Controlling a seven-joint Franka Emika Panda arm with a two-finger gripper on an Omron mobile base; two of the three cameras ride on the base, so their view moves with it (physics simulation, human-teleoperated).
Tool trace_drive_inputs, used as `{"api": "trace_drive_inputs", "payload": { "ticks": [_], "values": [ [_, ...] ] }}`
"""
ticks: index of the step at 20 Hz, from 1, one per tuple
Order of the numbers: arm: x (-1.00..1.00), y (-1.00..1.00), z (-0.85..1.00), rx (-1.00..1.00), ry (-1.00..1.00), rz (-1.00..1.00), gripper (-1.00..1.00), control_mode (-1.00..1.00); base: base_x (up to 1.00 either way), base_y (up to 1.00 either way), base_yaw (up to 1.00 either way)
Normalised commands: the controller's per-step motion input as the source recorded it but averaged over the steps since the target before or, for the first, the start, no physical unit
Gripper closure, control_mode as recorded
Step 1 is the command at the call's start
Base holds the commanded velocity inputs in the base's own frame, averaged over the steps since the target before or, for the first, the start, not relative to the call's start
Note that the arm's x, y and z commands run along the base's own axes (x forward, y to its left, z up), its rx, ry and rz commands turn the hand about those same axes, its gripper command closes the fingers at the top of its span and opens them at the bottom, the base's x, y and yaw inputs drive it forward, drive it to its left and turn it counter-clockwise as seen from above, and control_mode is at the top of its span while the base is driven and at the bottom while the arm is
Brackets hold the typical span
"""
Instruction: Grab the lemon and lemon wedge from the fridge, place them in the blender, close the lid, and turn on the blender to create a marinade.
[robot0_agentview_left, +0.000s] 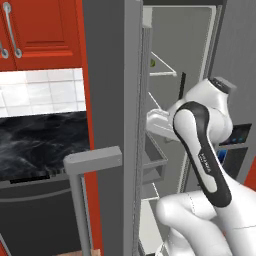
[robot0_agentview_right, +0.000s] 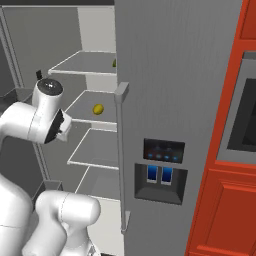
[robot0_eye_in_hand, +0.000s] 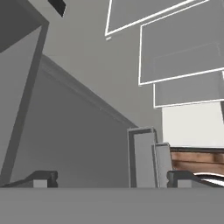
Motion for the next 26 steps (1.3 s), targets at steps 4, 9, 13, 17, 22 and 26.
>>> {"api": "trace_drive_inputs", "payload": {
  "ticks": [4,9,13,17,22,26],
  "values": [
    [-0.26,0.50,0.00,0.05,0.00,-0.03,-1.00,-1.00,0.00,0.00,0.00],
    [-0.26,0.51,0.00,0.02,0.00,-0.04,-1.00,-1.00,0.00,0.00,0.00],
    [-0.17,0.18,0.00,0.00,0.00,-0.04,-1.00,-1.00,0.00,0.00,0.00],
    [0.00,-0.88,0.16,0.00,0.00,-0.08,-1.00,-1.00,0.00,0.00,0.00],
    [0.16,-0.63,-0.05,-0.04,0.00,-0.16,-1.00,-1.00,0.00,0.00,0.00],
    [0.31,-0.08,-0.47,-0.19,0.01,-0.03,-1.00,-1.00,0.00,0.00,0.00]
  ]
}}
